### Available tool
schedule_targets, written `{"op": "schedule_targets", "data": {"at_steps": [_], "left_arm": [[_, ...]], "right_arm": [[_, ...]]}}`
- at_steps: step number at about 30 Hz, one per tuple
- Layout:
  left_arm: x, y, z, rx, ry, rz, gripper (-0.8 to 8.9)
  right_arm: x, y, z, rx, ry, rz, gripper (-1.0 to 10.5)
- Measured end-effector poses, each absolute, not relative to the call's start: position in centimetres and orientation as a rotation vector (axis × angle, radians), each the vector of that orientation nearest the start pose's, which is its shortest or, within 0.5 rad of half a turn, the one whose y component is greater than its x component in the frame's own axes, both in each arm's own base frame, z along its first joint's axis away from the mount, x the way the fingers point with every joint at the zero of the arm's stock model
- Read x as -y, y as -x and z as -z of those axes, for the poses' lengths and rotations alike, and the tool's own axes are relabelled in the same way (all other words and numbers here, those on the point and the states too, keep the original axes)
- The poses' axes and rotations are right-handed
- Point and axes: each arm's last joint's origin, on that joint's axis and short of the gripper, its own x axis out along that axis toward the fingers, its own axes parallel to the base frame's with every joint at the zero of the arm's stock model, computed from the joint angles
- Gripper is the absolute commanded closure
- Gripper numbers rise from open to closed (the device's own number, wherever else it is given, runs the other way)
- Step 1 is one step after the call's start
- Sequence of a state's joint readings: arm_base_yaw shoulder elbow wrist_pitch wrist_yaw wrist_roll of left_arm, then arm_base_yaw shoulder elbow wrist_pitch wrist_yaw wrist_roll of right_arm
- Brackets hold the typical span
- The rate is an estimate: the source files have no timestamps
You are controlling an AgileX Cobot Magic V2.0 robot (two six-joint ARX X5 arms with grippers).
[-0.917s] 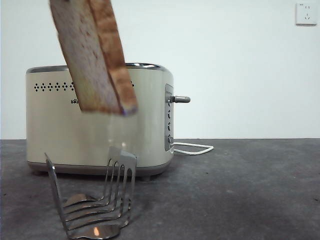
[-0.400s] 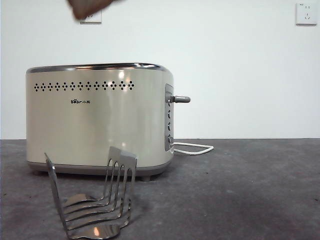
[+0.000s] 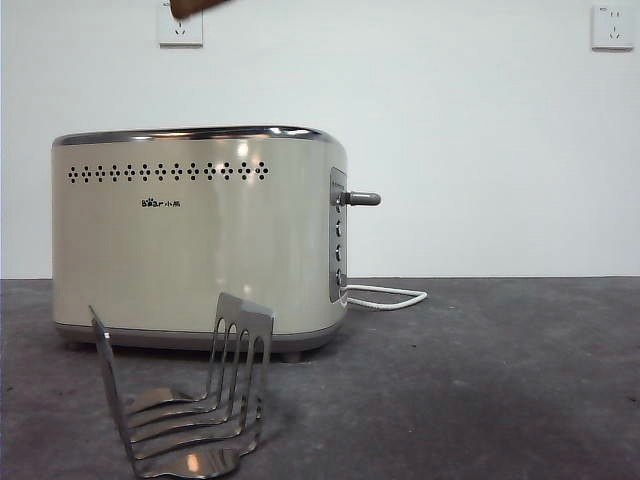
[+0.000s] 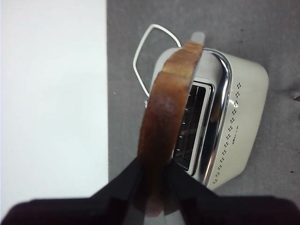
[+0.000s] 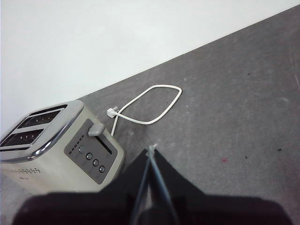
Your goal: Pick up a slice of bread from the rack,put the bread on the toaster,press the button
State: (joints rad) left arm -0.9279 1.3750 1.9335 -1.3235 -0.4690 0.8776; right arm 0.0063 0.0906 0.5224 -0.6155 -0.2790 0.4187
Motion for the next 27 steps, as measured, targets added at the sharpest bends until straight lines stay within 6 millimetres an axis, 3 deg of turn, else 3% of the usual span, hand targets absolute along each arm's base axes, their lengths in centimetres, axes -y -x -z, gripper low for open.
{"op": "schedule_targets", "data": {"at_steps": [5, 11, 21, 27], "left_arm": [[17.3, -15.5, -46.7, -0.437, -1.353, 0.685, 8.23], [17.1, -17.2, -46.1, -0.501, -1.349, 0.643, 8.23], [16.4, -18.5, -45.9, -0.545, -1.346, 0.603, 8.23], [17.1, -19.6, -45.0, -0.584, -1.359, 0.612, 8.23]], "right_arm": [[-0.8, -4.8, -26.7, -0.244, -0.44, -0.244, 9.5], [-0.8, -4.8, -26.6, -0.245, -0.44, -0.244, 9.5], [-0.8, -4.8, -26.6, -0.251, -0.441, -0.243, 9.5], [-0.8, -4.8, -26.5, -0.267, -0.44, -0.243, 9.5]]}}
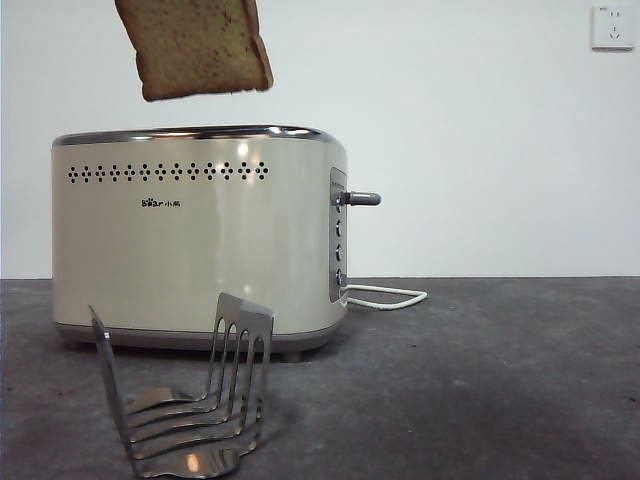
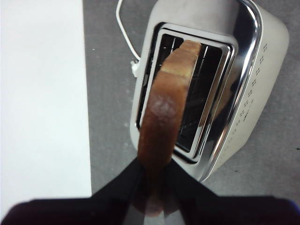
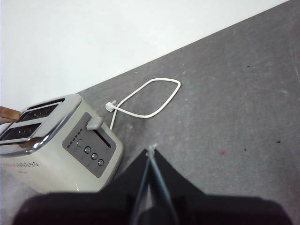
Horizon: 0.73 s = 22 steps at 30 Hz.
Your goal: Pick up a slice of bread from the rack,put the bread on the toaster,press the button
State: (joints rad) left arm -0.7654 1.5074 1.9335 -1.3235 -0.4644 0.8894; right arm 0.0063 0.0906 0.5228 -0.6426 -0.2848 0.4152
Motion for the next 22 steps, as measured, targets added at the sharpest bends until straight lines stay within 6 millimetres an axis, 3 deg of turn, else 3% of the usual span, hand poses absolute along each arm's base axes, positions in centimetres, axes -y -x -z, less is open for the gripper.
{"op": "schedule_targets", "data": {"at_steps": [8, 22], "left_arm": [[17.8, -20.9, -43.9, -0.629, -1.361, 0.615, 8.23], [17.2, -21.6, -43.7, -0.656, -1.34, 0.617, 8.23]], "right_arm": [[-0.8, -4.8, -26.5, -0.266, -0.431, -0.244, 9.5], [-0.8, -4.8, -26.5, -0.264, -0.422, -0.244, 9.5]]}}
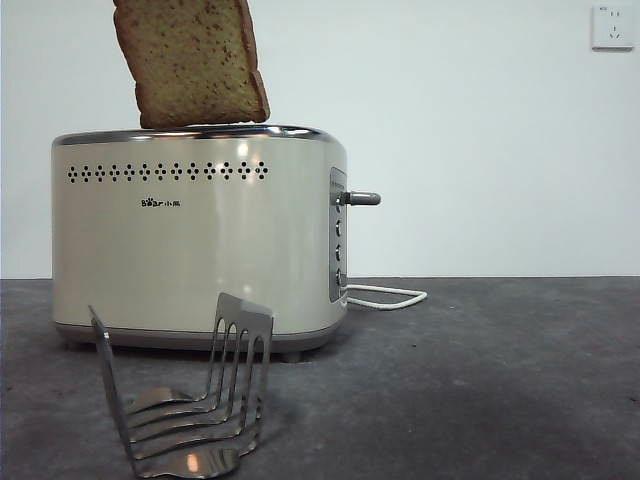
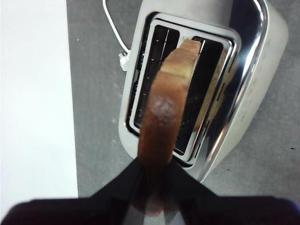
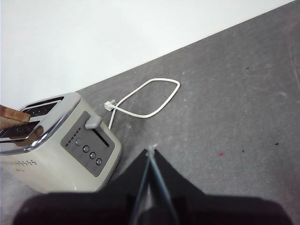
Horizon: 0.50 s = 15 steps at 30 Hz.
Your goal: Pick up a slice of bread from the rack,put the bread on the toaster,press the button
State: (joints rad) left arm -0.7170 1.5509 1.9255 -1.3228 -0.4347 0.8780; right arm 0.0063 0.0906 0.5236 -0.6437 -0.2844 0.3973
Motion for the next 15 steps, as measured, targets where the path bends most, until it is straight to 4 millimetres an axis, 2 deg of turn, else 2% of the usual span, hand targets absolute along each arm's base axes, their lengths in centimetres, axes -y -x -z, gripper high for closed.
{"op": "schedule_targets", "data": {"at_steps": [7, 15], "left_arm": [[17.4, -22.0, -42.0, -0.713, -1.374, 0.645, 8.22], [16.5, -22.8, -41.9, -0.737, -1.344, 0.633, 8.22]], "right_arm": [[-0.8, -4.8, -26.5, -0.262, -0.405, -0.247, 9.5], [-0.8, -4.8, -26.5, -0.261, -0.4, -0.247, 9.5]]}}
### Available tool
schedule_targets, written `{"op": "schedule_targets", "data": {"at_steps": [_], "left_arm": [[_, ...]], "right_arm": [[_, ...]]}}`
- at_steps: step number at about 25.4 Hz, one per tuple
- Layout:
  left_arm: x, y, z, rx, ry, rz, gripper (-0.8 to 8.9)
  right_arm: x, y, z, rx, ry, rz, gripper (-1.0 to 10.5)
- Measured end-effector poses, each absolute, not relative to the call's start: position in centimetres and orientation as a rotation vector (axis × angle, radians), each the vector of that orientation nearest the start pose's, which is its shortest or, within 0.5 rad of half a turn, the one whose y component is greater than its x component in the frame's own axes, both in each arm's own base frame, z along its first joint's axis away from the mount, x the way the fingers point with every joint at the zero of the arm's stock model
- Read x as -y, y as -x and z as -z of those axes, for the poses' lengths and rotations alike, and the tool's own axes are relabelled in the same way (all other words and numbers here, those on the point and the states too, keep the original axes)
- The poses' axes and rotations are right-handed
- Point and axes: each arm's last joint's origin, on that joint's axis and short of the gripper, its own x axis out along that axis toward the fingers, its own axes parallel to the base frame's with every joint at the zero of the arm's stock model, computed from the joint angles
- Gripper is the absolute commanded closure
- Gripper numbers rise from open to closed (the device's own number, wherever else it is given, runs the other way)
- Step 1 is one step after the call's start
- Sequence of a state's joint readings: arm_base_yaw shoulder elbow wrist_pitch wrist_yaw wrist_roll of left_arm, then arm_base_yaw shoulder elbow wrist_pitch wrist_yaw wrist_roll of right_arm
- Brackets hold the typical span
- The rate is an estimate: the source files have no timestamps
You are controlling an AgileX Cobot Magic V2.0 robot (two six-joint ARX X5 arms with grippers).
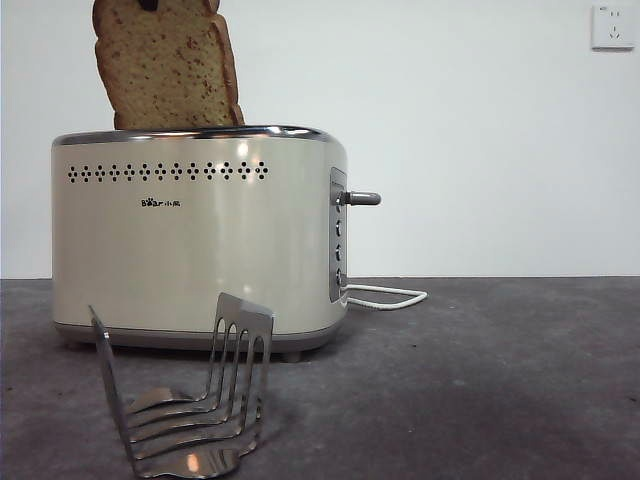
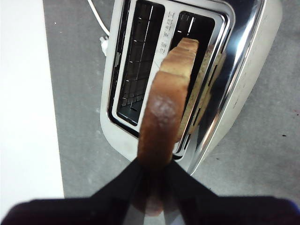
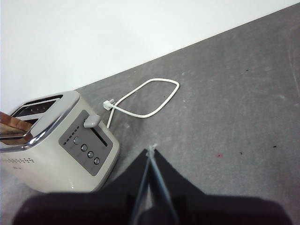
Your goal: Pick up a slice of bread from the rack,put the bread on the toaster,press the button
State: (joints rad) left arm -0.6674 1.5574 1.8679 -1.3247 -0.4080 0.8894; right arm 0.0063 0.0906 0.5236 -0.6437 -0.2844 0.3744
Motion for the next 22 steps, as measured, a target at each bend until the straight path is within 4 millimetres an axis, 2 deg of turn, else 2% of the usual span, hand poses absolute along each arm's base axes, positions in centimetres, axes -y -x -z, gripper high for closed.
{"op": "schedule_targets", "data": {"at_steps": [5, 17, 18, 20, 22], "left_arm": [[16.8, -23.2, -41.5, -0.752, -1.344, 0.649, 8.22], [19.0, -26.0, -38.8, -0.791, -1.349, 0.691, 8.12], [19.2, -26.2, -38.4, -0.802, -1.353, 0.695, 7.98], [19.5, -26.7, -37.8, -0.822, -1.358, 0.701, 6.75], [19.5, -26.9, -37.7, -0.826, -1.362, 0.694, 6.47]], "right_arm": [[-0.8, -4.8, -26.5, -0.261, -0.399, -0.247, 9.5], [-0.8, -4.8, -26.5, -0.262, -0.399, -0.247, 9.5], [-0.8, -4.8, -26.5, -0.262, -0.399, -0.247, 9.5], [-0.8, -4.8, -26.5, -0.262, -0.399, -0.247, 9.5], [-0.8, -4.8, -26.5, -0.262, -0.398, -0.247, 9.5]]}}
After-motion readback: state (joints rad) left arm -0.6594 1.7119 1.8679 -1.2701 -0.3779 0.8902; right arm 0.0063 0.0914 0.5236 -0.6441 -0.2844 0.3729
